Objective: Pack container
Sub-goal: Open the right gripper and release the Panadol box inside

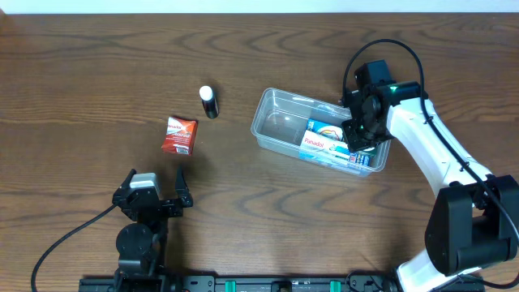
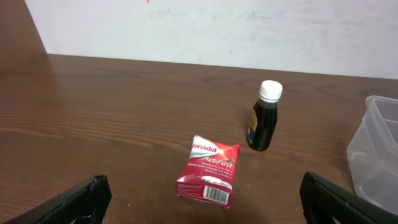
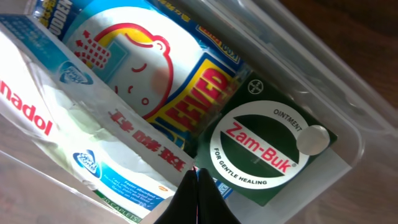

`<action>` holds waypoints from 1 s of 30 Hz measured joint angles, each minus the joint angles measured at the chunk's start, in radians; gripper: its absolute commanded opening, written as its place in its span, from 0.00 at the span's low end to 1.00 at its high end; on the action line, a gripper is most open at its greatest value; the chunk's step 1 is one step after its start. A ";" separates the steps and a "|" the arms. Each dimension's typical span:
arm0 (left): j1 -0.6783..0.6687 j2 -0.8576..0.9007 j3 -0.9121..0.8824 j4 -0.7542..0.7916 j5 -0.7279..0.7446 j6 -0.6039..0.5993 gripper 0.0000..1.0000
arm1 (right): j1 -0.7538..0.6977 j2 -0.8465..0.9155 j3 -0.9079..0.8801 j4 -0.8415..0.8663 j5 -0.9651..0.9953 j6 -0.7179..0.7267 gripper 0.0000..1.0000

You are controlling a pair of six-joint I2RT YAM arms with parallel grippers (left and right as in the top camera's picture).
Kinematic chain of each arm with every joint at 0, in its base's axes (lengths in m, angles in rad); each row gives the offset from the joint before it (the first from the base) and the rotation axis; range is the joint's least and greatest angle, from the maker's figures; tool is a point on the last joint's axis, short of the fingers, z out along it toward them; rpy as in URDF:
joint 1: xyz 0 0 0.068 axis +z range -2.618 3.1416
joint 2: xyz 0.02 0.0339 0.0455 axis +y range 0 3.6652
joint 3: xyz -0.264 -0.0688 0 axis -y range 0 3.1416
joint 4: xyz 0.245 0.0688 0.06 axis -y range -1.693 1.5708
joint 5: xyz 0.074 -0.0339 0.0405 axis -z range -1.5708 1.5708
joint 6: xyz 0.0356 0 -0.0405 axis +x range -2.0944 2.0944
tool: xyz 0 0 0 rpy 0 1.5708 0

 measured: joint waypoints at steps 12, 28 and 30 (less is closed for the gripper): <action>0.000 0.000 0.000 0.000 0.000 0.000 0.98 | 0.000 0.000 0.000 0.007 0.012 0.032 0.01; 0.000 0.000 0.000 0.000 0.000 0.000 0.98 | 0.000 0.000 0.000 0.008 -0.005 0.106 0.01; 0.000 0.000 0.000 0.000 0.000 0.000 0.98 | 0.000 0.000 0.000 0.008 -0.010 0.106 0.01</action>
